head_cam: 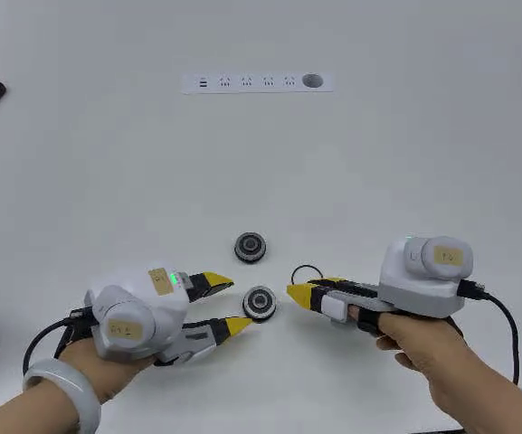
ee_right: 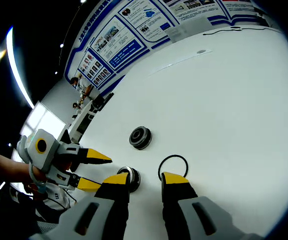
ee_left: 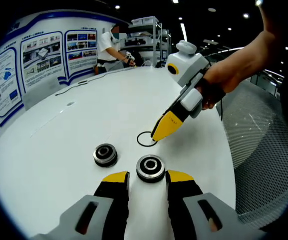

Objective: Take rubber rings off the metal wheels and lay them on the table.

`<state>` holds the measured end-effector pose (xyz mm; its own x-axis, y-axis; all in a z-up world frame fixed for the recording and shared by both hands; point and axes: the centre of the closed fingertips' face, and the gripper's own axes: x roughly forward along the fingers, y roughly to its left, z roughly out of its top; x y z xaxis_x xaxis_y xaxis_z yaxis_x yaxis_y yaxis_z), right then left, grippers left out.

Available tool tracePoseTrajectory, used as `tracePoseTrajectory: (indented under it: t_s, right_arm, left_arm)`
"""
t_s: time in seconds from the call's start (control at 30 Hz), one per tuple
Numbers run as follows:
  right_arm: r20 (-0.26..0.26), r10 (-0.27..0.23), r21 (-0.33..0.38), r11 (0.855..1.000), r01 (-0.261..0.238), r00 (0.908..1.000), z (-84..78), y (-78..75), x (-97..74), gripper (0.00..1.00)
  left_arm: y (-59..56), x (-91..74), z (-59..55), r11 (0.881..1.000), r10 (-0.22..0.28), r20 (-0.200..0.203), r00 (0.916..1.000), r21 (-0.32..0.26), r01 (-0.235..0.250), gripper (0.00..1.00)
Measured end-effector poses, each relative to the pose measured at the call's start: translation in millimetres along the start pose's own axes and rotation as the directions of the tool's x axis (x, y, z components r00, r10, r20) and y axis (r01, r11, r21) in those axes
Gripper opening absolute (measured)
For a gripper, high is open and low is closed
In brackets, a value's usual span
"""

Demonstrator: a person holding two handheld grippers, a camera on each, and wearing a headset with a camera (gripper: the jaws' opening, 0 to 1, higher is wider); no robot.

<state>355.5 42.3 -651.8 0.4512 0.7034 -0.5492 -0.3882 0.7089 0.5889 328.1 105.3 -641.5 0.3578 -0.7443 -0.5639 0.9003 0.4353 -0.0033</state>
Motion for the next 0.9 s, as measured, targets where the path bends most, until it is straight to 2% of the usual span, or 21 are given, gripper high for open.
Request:
tracePoseTrajectory:
  t_s: [0.4,0.9]
  right_arm:
    - [-0.010,0.027,0.006,1.000,-0.027,0.9996,-2.3,9.3,5.6,0.26]
    - [-0.004,0.034,0.033,0.999,-0.033,0.9994,-3.3,8.5,7.0,0.26]
  left_arm:
    - [-2.6,9.6,7.0,1.000,-0.019,-0.004,0.9998,0.023,0.019,0.25]
    - [-4.7,19.9,3.6,0.998,-0.039,-0.040,0.9984,0.053,0.041,0.18]
